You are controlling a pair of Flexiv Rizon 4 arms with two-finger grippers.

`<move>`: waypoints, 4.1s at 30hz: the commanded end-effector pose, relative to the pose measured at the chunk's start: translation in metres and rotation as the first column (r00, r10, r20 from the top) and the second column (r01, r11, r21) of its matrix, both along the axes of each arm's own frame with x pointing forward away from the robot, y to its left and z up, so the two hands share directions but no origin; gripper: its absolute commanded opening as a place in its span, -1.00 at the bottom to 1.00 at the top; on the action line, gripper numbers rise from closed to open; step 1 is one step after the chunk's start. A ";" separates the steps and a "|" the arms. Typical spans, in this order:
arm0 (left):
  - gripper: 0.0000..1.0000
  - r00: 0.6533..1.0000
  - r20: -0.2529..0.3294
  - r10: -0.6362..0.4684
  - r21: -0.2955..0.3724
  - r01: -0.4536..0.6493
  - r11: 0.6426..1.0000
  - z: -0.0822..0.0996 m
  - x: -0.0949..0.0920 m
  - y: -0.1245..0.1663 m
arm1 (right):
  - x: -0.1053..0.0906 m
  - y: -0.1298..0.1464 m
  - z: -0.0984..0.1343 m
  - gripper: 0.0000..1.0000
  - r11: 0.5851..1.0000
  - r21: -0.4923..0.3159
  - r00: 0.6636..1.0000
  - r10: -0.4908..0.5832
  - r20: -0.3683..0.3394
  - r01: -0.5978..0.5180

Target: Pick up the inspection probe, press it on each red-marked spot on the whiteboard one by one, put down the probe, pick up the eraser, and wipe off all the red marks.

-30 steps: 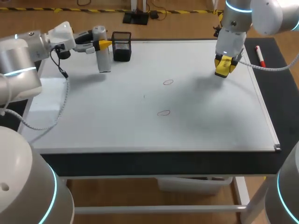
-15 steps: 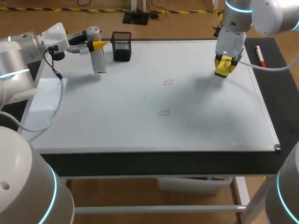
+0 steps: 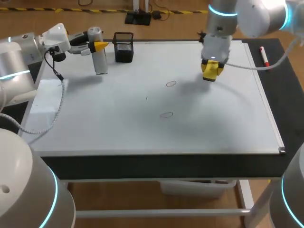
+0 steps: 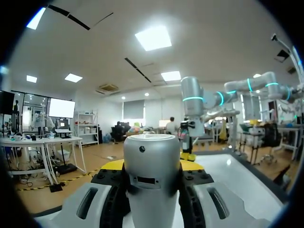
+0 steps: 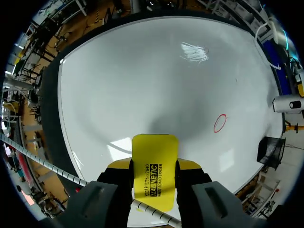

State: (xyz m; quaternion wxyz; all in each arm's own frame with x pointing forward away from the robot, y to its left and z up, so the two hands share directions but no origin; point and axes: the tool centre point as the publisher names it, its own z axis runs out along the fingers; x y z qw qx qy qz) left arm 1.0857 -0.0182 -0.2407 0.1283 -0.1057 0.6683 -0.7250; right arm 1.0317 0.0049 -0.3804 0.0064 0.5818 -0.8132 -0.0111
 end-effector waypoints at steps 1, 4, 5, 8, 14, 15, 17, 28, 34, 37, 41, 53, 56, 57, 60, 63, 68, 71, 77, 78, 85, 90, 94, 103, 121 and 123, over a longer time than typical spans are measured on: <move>-1.00 1.000 0.000 -0.001 0.001 0.001 1.000 0.001 0.001 0.000 | 0.005 0.032 -0.002 -1.00 0.998 -0.037 0.998 0.052 -0.019 -0.052; -1.00 1.000 0.000 -0.001 0.001 0.001 1.000 0.001 0.001 0.000 | 0.004 0.056 -0.002 -1.00 0.994 -0.026 0.994 0.110 -0.018 -0.111; -1.00 1.000 0.000 -0.001 0.001 0.001 1.000 0.001 0.001 0.000 | 0.003 0.064 -0.003 -1.00 0.990 -0.025 0.991 0.136 -0.019 -0.136; -1.00 1.000 0.000 -0.001 0.001 0.001 1.000 0.001 0.001 0.000 | 0.002 0.084 -0.007 -1.00 0.982 -0.034 0.982 0.186 -0.020 -0.187; -1.00 1.000 0.000 -0.001 0.001 0.001 1.000 0.001 0.001 0.000 | -0.004 0.116 -0.012 -1.00 0.964 -0.035 0.965 0.261 -0.025 -0.262; -1.00 1.000 0.000 -0.001 0.001 0.001 1.000 0.001 0.001 0.000 | -0.005 0.121 -0.012 -1.00 0.960 -0.032 0.961 0.276 -0.026 -0.277; -1.00 1.000 0.000 -0.001 0.001 0.001 1.000 0.001 0.001 0.000 | -0.008 0.130 -0.013 -1.00 0.956 -0.029 0.956 0.291 -0.026 -0.292; -1.00 1.000 0.000 -0.001 0.001 0.001 1.000 0.001 0.001 0.000 | -0.016 0.155 -0.019 -1.00 0.938 -0.020 0.938 0.344 -0.030 -0.345; -1.00 1.000 0.000 -0.001 0.001 0.001 1.000 0.001 0.001 0.000 | -0.016 0.167 -0.026 -1.00 0.930 -0.019 0.930 0.366 -0.040 -0.367; -1.00 1.000 0.000 -0.001 0.001 0.001 1.000 0.001 0.001 0.000 | -0.016 0.174 -0.028 -1.00 0.925 -0.024 0.925 0.378 -0.039 -0.379; -1.00 1.000 0.000 -0.001 0.001 0.001 1.000 0.001 0.001 0.000 | -0.013 0.177 -0.030 -1.00 0.922 -0.027 0.922 0.387 -0.030 -0.387; -1.00 1.000 0.000 -0.001 0.001 0.001 1.000 0.001 0.001 0.000 | -0.012 0.184 -0.039 -1.00 0.917 0.006 0.917 0.399 -0.030 -0.399; -1.00 1.000 0.000 -0.001 0.001 0.001 1.000 0.001 0.001 0.000 | -0.013 0.185 -0.041 -1.00 0.916 0.011 0.915 0.401 -0.033 -0.401; -1.00 1.000 0.000 -0.001 0.001 0.001 1.000 0.001 0.001 0.000 | -0.013 0.186 -0.041 -1.00 0.915 0.013 0.915 0.403 -0.034 -0.402; -1.00 1.000 0.000 -0.001 0.001 0.001 1.000 0.001 0.001 0.000 | -0.014 0.186 -0.042 -1.00 0.915 0.018 0.914 0.403 -0.034 -0.403; -1.00 1.000 0.000 -0.001 0.001 0.001 1.000 0.001 0.001 0.000 | -0.015 0.185 -0.044 -1.00 0.916 0.024 0.915 0.401 -0.035 -0.401; -1.00 1.000 0.000 -0.001 0.001 0.001 1.000 0.001 0.001 0.000 | -0.017 0.180 -0.046 -1.00 0.918 0.027 0.917 0.396 -0.035 -0.396; -1.00 1.000 0.000 -0.001 0.001 0.001 1.000 0.001 0.001 0.000 | -0.017 0.177 -0.047 -1.00 0.921 0.024 0.921 0.388 -0.038 -0.388; -1.00 1.000 0.000 -0.001 0.001 0.001 1.000 0.001 0.001 0.000 | -0.017 0.171 -0.049 -1.00 0.927 0.010 0.926 0.375 -0.045 -0.375; -1.00 1.000 0.000 -0.001 0.001 0.001 1.000 0.001 0.001 0.000 | -0.017 0.170 -0.049 -1.00 0.928 0.008 0.927 0.372 -0.047 -0.372; -1.00 1.000 0.000 -0.001 0.001 0.001 1.000 0.001 0.001 0.000 | -0.017 0.160 -0.051 -1.00 0.937 0.004 0.936 0.349 -0.051 -0.349; -1.00 1.000 0.000 -0.001 0.001 0.001 1.000 0.001 0.001 0.000 | -0.018 0.150 -0.053 -1.00 0.945 0.000 0.944 0.326 -0.053 -0.327; -1.00 1.000 0.000 -0.001 0.001 0.001 1.000 0.001 0.001 0.000 | -0.017 0.140 -0.053 -1.00 0.954 0.002 0.953 0.299 -0.052 -0.299; -1.00 1.000 0.000 -0.001 0.001 0.001 1.000 0.001 0.001 0.000 | -0.017 0.116 -0.053 -1.00 0.972 -0.003 0.970 0.236 -0.055 -0.236; -1.00 1.000 0.000 -0.001 0.001 0.001 1.000 0.001 0.001 0.000 | -0.015 0.088 -0.039 -1.00 0.987 -0.003 0.987 0.160 -0.031 -0.161; -1.00 1.000 0.000 -0.001 0.001 0.001 1.000 0.001 0.001 0.000 | -0.015 0.088 -0.033 -1.00 0.988 -0.002 0.988 0.154 -0.021 -0.154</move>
